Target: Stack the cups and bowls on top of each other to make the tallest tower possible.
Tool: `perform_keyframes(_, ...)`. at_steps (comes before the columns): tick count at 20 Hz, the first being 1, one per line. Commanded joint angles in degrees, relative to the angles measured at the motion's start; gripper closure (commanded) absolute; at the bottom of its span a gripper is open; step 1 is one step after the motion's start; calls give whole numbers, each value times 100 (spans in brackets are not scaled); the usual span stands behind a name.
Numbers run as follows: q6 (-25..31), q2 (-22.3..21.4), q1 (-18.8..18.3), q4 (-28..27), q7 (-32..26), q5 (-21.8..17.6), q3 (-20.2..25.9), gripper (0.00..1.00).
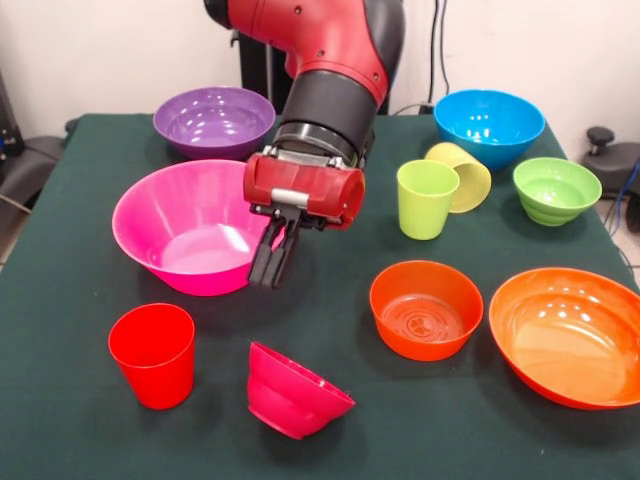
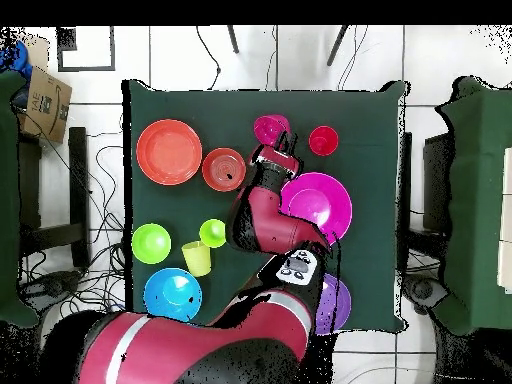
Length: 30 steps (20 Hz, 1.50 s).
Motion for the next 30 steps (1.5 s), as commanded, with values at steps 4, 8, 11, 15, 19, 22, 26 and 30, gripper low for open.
perform_keyframes(4,115,472,399,-572,-194,31,-124,100)
perform_keyframes(8,226,510,351,-693,-23,-153,-97,100)
perform_keyframes(11,427,576,336,-831,-26,-356,-55,100)
perform_keyframes(15,600,562,389,-854,9,-402,-82,100)
perform_keyframes(19,794,550,397,-900,-31,-492,-124,100)
perform_keyframes(22,820,545,443,-935,-40,-508,-182,100)
perform_keyframes(26,938,548,379,-1016,31,-752,-105,100)
perform_keyframes(30,991,589,330,-1064,123,-887,-9,100)
